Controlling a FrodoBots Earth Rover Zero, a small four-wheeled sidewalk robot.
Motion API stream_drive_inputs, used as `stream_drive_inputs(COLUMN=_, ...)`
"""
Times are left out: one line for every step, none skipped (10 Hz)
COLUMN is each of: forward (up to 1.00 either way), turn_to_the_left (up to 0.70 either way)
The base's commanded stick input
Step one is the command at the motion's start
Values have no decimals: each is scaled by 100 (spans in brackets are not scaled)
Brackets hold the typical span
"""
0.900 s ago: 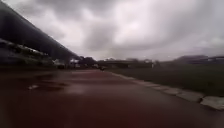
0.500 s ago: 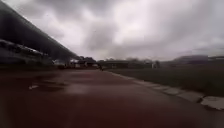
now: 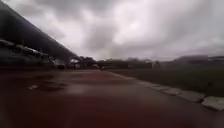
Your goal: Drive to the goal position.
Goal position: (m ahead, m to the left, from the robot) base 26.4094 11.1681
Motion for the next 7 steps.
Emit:
stream_drive_inputs(forward=50, turn_to_the_left=0)
stream_drive_inputs(forward=50, turn_to_the_left=0)
stream_drive_inputs(forward=50, turn_to_the_left=0)
stream_drive_inputs(forward=50, turn_to_the_left=0)
stream_drive_inputs(forward=50, turn_to_the_left=0)
stream_drive_inputs(forward=50, turn_to_the_left=0)
stream_drive_inputs(forward=50, turn_to_the_left=0)
